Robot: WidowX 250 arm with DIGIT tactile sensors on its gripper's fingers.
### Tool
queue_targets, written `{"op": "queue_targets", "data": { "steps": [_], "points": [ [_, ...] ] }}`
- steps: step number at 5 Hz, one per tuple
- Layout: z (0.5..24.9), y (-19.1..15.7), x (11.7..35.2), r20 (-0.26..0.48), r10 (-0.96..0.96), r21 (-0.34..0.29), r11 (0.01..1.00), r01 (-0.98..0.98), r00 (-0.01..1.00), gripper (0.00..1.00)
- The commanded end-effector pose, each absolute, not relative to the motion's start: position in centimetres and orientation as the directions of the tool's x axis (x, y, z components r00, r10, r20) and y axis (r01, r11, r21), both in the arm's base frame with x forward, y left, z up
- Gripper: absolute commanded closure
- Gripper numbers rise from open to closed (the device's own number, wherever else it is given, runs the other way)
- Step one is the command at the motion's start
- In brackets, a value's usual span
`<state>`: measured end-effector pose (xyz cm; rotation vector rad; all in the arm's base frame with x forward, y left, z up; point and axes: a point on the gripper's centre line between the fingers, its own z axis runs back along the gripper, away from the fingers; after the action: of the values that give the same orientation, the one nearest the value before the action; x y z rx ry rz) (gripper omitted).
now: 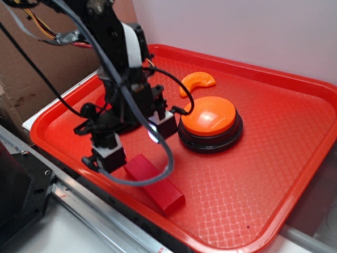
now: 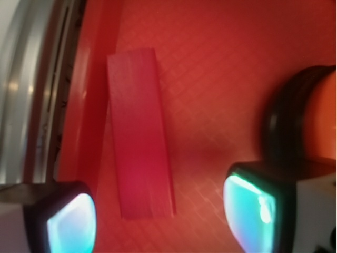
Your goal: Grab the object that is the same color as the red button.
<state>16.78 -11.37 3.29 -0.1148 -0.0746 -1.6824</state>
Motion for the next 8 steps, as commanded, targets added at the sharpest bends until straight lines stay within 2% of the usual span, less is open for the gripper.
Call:
{"op": "queue_targets", "data": {
  "steps": [1, 4, 7, 8],
  "points": [
    [1.1, -11.1, 16.2, 0.101, -0.992, -0.045, -0.074, 0.996, -0.069, 0.00],
    [-0.5, -10.0, 17.5, 0.065, -0.998, -0.045, 0.009, 0.999, 0.012, 0.00],
    [0.2, -9.7, 19.5, 0.057, -0.998, 0.021, 0.036, 0.999, 0.034, 0.00],
    [-0.3, -10.1, 19.0, 0.049, -0.999, 0.004, -0.009, 1.000, -0.009, 1.00]
  ]
}}
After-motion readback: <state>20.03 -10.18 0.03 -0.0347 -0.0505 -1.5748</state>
